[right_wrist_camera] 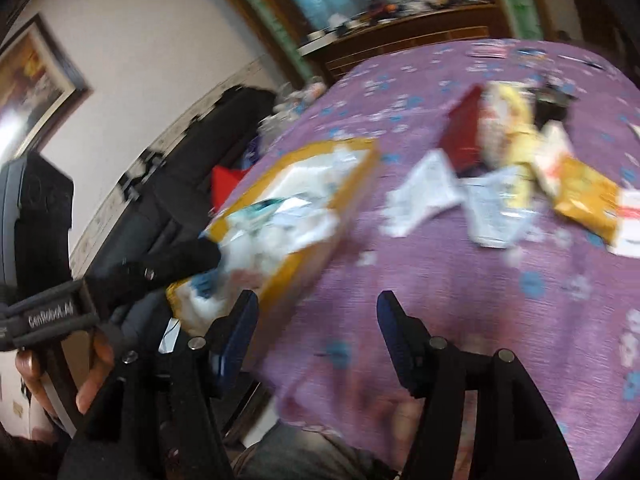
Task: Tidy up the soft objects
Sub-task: 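Lower the blue toy and pink plush into the box and open both tools, then grasp a white packet with the left tool while the right tool grasps the yellow cracker packet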
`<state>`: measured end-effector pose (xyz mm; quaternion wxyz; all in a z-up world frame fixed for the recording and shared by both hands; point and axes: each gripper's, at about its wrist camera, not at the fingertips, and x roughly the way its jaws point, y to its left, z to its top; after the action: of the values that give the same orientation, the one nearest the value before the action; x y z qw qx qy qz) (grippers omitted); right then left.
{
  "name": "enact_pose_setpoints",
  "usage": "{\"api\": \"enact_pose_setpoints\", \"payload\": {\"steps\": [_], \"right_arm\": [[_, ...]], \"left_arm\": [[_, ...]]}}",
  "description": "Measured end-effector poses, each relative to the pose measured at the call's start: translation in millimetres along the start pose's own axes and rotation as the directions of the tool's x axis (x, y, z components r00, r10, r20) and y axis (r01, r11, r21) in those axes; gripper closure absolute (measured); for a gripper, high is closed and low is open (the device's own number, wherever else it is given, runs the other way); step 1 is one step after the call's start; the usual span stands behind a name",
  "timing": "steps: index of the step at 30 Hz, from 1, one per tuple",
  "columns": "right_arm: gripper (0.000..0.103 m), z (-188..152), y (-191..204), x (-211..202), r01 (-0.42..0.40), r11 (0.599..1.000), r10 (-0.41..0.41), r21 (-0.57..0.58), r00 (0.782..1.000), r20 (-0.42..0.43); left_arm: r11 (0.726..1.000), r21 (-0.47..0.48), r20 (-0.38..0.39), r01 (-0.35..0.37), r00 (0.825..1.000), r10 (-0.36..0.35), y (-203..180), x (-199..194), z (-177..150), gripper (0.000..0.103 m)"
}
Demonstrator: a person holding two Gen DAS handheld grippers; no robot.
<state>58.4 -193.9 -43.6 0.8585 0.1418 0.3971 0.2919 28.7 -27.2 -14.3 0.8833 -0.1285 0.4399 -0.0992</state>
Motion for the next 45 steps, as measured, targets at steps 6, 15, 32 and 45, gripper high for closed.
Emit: {"api": "enact_pose_setpoints", "payload": {"steps": [6,15,32,45], "right_arm": [[0.038,11,-52,-24,0.124,0.984,-0.133,0.130,0.989,0.058],[0.038,32,-115,-36,0.243,0.935,-0.272,0.260,0.959,0.083],[0.039,46,-157,2,0.343,0.867,-0.396,0.362,0.914,0.083],[0.054,40,-142,-8,0.294,0.910,-0.358,0.291,0.913,0.195]], "left_arm": [[0.999,0.051,-0.050,0.007,0.999,-0.004,-29,38,17,0.043],[0.988,0.128,-0.103,-0.091,0.989,0.104,-42,90,34,0.043],[0.946,0.269,-0.170,-0.180,0.958,0.231,-54,162,54,0.043],[0.950,0.219,-0.144,-0.223,0.956,0.257,-41,165,58,0.090]]}}
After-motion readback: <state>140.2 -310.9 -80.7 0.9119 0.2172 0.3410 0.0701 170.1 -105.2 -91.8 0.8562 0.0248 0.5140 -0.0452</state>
